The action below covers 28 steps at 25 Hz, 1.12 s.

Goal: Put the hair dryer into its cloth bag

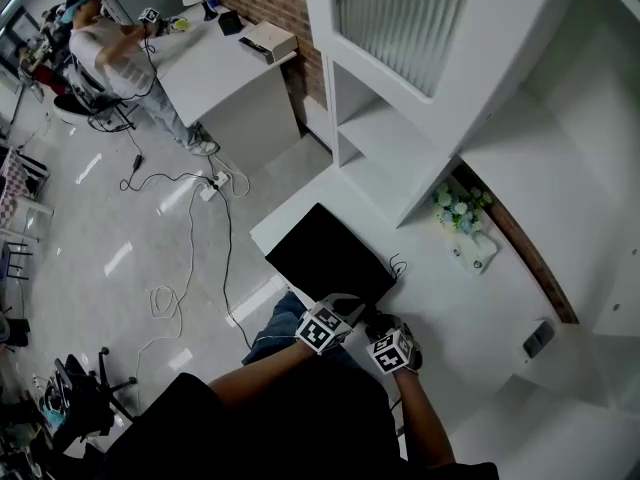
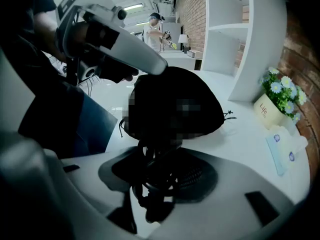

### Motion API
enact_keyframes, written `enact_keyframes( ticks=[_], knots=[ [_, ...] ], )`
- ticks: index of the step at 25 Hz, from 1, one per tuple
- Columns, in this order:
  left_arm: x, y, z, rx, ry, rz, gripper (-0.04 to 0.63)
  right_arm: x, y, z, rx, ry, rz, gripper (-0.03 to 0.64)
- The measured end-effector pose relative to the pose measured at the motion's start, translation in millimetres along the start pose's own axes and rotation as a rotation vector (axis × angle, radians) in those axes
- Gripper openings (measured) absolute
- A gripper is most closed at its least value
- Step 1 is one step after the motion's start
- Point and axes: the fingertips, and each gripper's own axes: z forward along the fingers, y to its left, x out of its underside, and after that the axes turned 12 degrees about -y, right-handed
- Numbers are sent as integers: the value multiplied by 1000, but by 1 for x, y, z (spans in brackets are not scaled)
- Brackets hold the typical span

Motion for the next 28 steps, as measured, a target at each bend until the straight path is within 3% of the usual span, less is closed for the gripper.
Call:
enact_keyframes(
  ticks=[14,19,28],
  knots=[
    [-5,-2,-8,29,-19,-6,32,-39,-12,34,-38,-28,-69,207],
    [-4,4,-12,22,-20,-41,32,-47,-13,44,-57,-22,-76,206],
    [-4,12,-17,43,-2,-21,32,-39,-10,55,-78,-9,-48,207]
  ],
)
